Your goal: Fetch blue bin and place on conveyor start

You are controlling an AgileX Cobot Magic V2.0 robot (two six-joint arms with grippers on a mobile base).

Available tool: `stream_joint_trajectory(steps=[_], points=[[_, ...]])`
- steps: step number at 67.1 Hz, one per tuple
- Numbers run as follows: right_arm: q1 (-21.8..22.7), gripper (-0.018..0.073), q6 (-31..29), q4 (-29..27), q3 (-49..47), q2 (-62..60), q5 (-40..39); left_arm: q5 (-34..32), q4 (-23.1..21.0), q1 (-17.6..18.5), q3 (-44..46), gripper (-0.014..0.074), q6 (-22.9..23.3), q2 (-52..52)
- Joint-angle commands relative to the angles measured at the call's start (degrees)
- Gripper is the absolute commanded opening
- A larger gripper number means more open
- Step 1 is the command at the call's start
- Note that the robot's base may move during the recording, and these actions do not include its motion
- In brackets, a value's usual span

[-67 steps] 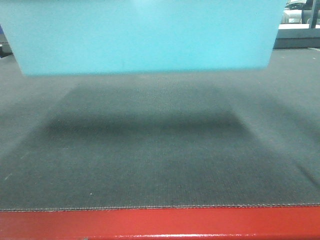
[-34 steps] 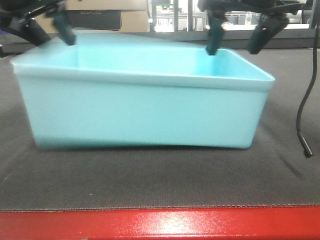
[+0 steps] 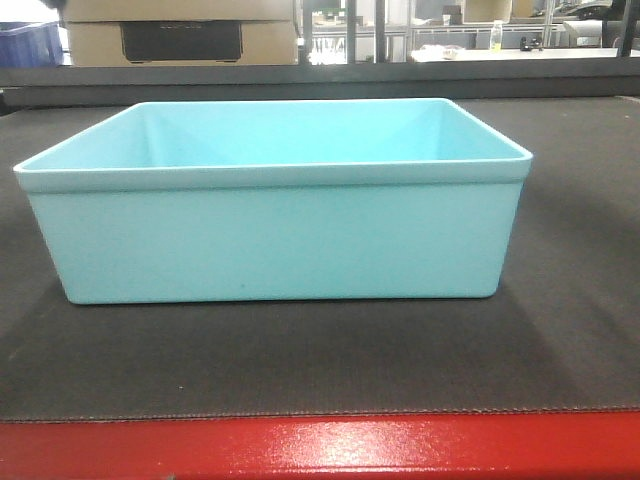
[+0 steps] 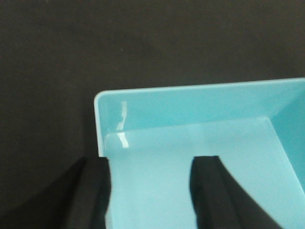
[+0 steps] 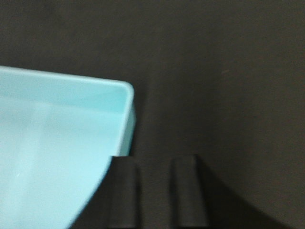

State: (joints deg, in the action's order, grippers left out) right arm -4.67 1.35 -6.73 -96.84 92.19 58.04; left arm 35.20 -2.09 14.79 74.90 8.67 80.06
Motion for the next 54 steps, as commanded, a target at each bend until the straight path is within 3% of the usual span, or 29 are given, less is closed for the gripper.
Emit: stream_joint_trajectory(steps=[1, 3, 7, 18, 24, 40, 54], points=[[2.62, -0.0116, -0.38, 0.62, 1.47, -3.48, 0.07, 1.28, 0.45, -2.36, 0.38, 0.0104, -0.13, -3.94], [3.03, -0.0161, -0.38, 0.74, 2.43, -4.32, -0.19, 1.96, 1.11, -3.3, 0.38, 0.0043, -0.13, -4.74], [3.49, -0.016, -0.38, 2.18, 5.56, -6.28, -1.8, 3.89, 2.09, -5.88, 0.38, -0.0109, -0.13, -6.18], [3.49, -0.016, -0.38, 6.09, 16.59, -11.47, -8.15, 7.22, 2.09, -13.45, -2.31, -0.0111, -3.26, -9.29], [3.49, -0.016, -0.38, 6.73, 24.44, -14.82, -14.4, 6.46, 2.09, -15.87, -6.33, -0.0111, -6.68, -11.6], [3.49, -0.0162, -0.38, 8.4, 46.81, -27.4, -37.62, -6.42, 1.49, -16.89, -22.91, -0.0111, -8.23, -21.37], [3.49, -0.0162, -0.38, 8.69, 59.1, -40.17, -49.3, -19.93, 1.21, -16.89, -36.91, -0.0111, -8.23, -34.54]])
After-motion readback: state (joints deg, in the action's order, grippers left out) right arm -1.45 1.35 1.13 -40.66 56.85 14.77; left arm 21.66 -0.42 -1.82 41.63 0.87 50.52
